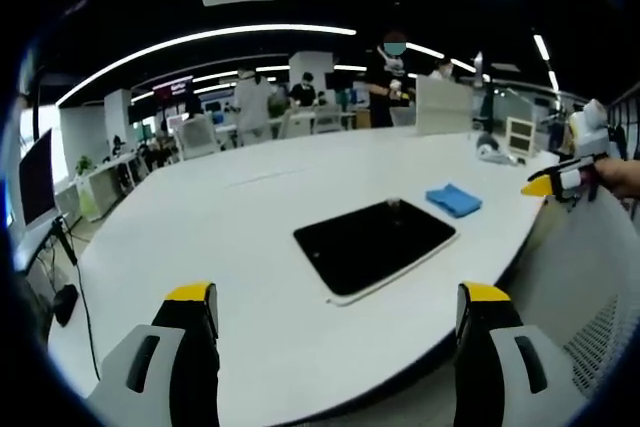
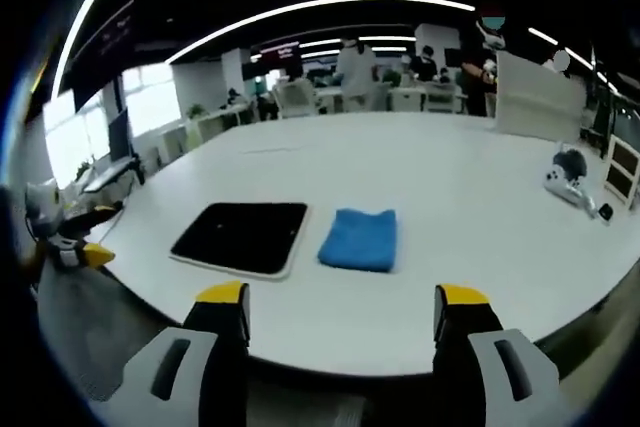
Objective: Wipe the mirror surface with the cleaning cloth until all visible marks leave the cleaned area.
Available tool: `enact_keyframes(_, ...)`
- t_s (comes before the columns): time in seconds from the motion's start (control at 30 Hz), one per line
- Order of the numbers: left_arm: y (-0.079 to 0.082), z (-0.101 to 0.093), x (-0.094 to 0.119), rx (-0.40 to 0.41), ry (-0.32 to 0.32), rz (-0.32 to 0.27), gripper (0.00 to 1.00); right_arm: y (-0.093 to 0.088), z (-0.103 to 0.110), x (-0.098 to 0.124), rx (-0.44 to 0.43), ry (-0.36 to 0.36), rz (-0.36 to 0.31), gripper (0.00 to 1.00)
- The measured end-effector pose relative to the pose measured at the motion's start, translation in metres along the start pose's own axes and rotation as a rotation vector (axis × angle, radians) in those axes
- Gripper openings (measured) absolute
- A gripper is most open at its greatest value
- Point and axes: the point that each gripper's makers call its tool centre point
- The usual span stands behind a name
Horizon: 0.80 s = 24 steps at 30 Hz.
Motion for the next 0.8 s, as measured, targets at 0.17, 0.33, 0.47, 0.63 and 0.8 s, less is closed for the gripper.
enact_keyframes(0.17, 0.0, -0.001, 0.0, 0.001, -0.005, 0.002, 0.99, 0.012, 0.0, -0.012, 0.04, 0.016, -0.001, 0.63)
enact_keyframes(0.33, 0.0, -0.001, 0.0, 0.002, -0.005, 0.003, 0.99, 0.02, 0.002, -0.025, 0.085, 0.031, 0.002, 0.6)
enact_keyframes(0.47, -0.001, -0.001, 0.0, 0.003, -0.005, 0.008, 0.99, 0.028, 0.004, -0.036, 0.098, 0.051, 0.009, 0.56)
enact_keyframes(0.63, 0.0, 0.0, 0.0, 0.002, 0.002, 0.002, 0.99, 0.038, 0.008, -0.052, 0.131, 0.074, 0.009, 0.53)
enact_keyframes(0.8, 0.002, 0.0, 0.001, -0.003, 0.003, -0.015, 0.99, 0.047, 0.012, -0.075, 0.186, 0.093, 0.006, 0.51)
Point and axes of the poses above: the point that each gripper's makers call its tool centre point, and the gripper's own axes: x roughly backward along the fingers, z roughly to its left, y roughly out of its top, and after that the axes turned 14 degrees about -y, right-handed
